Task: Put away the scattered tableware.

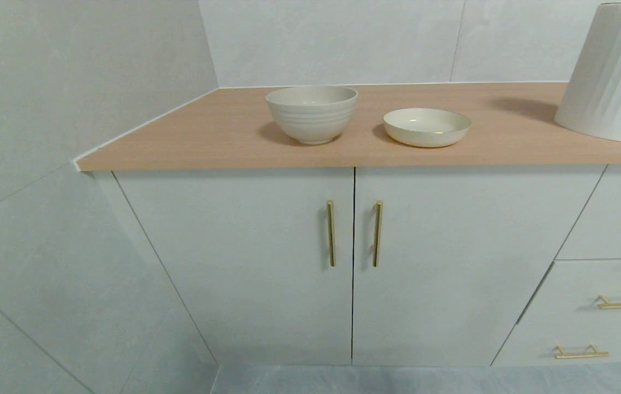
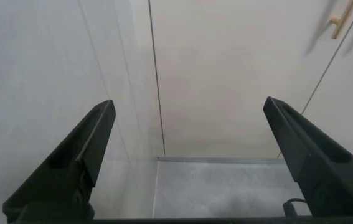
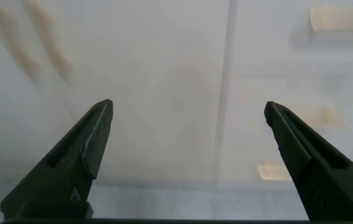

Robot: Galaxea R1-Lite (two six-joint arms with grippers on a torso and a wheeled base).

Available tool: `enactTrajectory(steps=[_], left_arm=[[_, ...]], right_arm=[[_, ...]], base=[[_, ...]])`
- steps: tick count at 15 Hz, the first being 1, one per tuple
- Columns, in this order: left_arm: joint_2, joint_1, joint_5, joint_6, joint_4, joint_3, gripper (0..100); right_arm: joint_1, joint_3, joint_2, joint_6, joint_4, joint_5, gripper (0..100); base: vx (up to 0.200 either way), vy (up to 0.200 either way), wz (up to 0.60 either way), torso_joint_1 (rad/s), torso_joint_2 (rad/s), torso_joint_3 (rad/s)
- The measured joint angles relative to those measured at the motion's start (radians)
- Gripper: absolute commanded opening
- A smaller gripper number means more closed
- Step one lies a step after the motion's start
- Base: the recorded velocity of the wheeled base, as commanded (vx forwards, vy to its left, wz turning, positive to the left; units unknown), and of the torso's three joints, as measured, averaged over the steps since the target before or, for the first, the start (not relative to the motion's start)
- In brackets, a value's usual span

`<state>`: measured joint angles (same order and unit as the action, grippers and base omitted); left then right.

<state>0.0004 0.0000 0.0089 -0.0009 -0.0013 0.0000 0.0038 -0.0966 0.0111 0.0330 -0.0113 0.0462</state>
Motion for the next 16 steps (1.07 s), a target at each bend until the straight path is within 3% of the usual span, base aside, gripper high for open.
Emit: enactTrajectory(steps=[4, 7, 12, 16], left_arm=[[0.0, 0.0, 0.0, 0.0, 0.0, 0.0, 100], [0.0, 0.0, 0.0, 0.0, 0.0, 0.0, 100], [0.0, 0.0, 0.0, 0.0, 0.0, 0.0, 100], [0.0, 0.0, 0.0, 0.0, 0.0, 0.0, 100]], right_arm=[[0.021, -0.144, 0.202, 0.015, 0.023, 0.202, 100], [0.062, -0.227, 0.489, 0.017, -0.023, 0.289, 100], [0.296, -0.431, 1.016, 0.079, -0.201, 0.343, 100], [0.419, -0.603, 1.36, 0.164, -0.379, 0.359, 100]], base=[[0.0, 0.0, 0.0, 0.0, 0.0, 0.0], [0.0, 0.0, 0.0, 0.0, 0.0, 0.0], [0.0, 0.0, 0.0, 0.0, 0.0, 0.0], [0.0, 0.0, 0.0, 0.0, 0.0, 0.0]])
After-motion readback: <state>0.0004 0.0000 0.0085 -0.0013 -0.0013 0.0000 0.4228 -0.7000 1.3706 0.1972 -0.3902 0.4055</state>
